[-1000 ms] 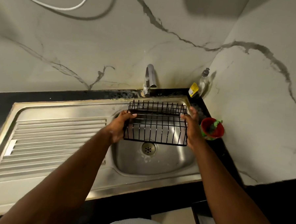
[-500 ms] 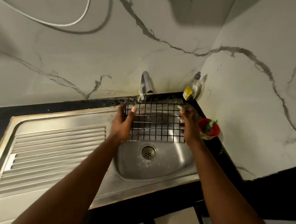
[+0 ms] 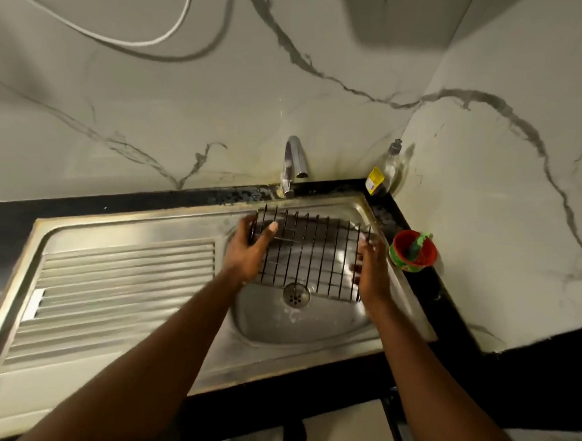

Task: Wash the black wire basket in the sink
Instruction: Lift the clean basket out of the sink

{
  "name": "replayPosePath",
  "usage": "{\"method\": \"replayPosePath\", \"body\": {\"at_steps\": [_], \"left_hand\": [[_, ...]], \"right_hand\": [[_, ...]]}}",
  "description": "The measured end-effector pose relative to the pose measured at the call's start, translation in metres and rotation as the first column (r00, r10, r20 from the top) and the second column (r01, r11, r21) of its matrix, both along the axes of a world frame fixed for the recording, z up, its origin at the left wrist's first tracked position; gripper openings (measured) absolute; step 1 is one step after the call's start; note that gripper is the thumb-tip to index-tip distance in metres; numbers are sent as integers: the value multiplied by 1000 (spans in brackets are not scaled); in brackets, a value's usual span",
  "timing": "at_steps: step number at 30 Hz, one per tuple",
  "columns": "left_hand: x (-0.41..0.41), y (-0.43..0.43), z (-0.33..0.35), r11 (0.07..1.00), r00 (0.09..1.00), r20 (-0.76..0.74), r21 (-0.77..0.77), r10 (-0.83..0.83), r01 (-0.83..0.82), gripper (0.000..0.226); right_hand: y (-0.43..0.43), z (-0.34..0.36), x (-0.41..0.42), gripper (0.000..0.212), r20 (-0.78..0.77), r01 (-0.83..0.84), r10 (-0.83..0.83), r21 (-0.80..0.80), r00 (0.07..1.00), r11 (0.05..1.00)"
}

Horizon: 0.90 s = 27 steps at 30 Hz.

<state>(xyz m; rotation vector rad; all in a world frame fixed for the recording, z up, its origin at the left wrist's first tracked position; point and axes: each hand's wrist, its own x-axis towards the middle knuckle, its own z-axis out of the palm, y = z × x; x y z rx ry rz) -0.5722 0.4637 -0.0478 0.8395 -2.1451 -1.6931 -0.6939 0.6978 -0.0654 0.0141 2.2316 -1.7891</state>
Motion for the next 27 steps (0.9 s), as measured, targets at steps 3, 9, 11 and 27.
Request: {"method": "replayPosePath", "body": {"at_steps": [3, 9, 11, 27], "left_hand": [[0, 0, 9, 997, 995, -92, -79, -25, 17, 75], [8, -4, 16, 950, 941, -337, -301, -30, -78, 63], [-1, -9, 21, 988, 998, 58, -152, 8, 1, 69], [17, -51, 27, 999, 928, 372, 50, -10, -9, 82]], "right_hand": [[2, 7, 8, 73, -135, -41, 45, 30, 990, 999], [-2, 47, 24, 54, -582, -106, 79, -12, 809, 994], [-8, 38, 6, 60, -194, -82, 104, 120, 975, 989], [-45, 21, 14, 97, 240, -131, 88, 171, 967, 977]]}}
